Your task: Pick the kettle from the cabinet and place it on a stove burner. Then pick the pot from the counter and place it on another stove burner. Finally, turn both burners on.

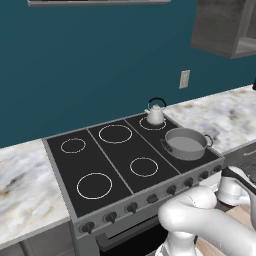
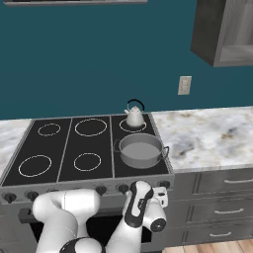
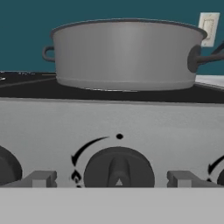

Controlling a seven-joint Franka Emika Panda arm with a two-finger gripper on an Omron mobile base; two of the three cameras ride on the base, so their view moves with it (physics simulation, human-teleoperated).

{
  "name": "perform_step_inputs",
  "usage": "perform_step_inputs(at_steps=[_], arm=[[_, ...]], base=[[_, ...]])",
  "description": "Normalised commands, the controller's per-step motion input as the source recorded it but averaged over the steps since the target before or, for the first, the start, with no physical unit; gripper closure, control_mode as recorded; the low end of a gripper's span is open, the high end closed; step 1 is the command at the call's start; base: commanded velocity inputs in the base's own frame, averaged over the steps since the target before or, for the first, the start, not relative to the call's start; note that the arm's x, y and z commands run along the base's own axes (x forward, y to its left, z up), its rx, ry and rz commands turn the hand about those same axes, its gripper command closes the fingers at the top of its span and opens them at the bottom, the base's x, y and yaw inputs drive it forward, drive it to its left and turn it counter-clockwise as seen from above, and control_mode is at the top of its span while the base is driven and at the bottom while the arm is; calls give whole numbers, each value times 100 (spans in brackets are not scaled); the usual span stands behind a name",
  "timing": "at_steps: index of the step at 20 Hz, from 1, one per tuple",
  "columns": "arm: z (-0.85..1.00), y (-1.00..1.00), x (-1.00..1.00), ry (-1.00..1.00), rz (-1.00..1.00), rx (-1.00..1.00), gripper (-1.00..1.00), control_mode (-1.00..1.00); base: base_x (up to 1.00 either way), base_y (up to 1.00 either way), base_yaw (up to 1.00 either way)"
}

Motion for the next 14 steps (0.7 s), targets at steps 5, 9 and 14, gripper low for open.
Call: perform_step_inputs(at_steps=[5, 9, 14], arm=[[-1, 0, 21, 0, 0, 3, -100, -100], [-5, 0, 21, 0, 0, 2, -100, -100], [-6, 0, 10, 0, 0, 2, 100, -100]], base=[[0, 0, 0], [0, 0, 0], [0, 0, 0]])
